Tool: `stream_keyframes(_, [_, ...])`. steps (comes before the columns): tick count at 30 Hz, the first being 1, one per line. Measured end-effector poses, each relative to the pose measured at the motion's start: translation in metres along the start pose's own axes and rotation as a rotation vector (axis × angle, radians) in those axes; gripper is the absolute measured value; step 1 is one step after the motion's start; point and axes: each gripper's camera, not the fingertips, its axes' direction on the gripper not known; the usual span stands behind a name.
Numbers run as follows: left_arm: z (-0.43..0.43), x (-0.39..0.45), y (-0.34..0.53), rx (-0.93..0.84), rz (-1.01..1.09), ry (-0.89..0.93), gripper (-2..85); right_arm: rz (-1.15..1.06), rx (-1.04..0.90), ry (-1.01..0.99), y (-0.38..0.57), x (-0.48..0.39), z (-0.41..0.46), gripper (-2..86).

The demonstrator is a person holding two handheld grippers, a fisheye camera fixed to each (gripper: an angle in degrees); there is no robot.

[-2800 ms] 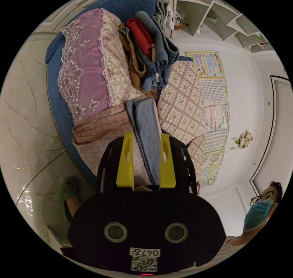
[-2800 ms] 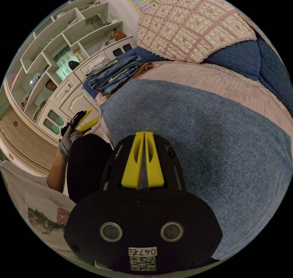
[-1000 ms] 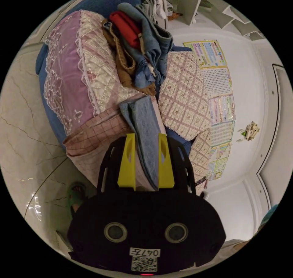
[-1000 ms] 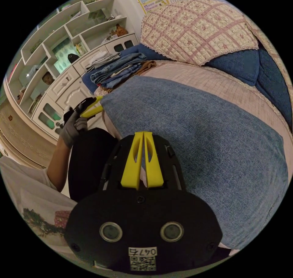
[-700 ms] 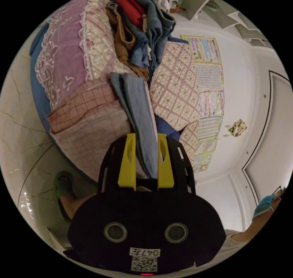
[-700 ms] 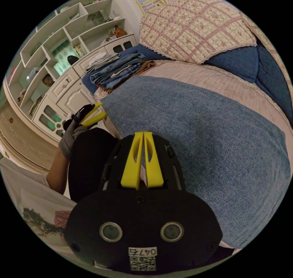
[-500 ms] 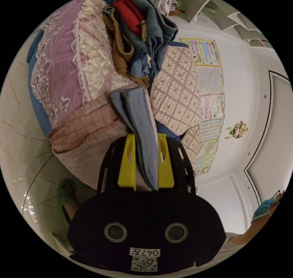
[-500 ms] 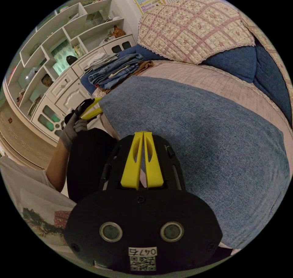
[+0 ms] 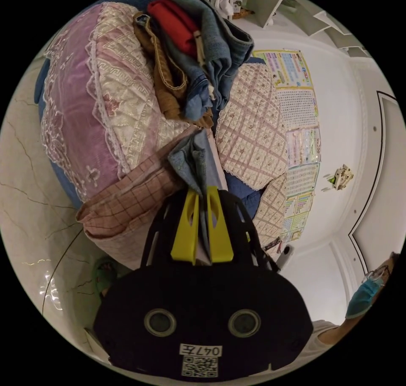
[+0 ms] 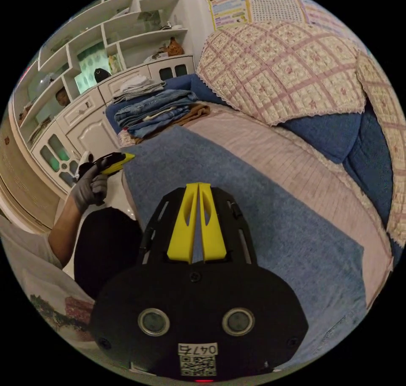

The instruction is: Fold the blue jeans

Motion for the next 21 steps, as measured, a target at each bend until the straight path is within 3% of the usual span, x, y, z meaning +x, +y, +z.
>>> stream_keyframes(13, [-0.037,-0.006,-0.071,-0.028,-0.001,0.044,-0.5,-0.021,-0.257,0.096,-0.097,0.014,0.123,-0.9])
stream_keyframes(21, [-0.069,0.015,-0.12,-0.046,0.05,0.034,-0.6,-0.048,-0.168,0.013,-0.088,-0.01,0.09,-1.3])
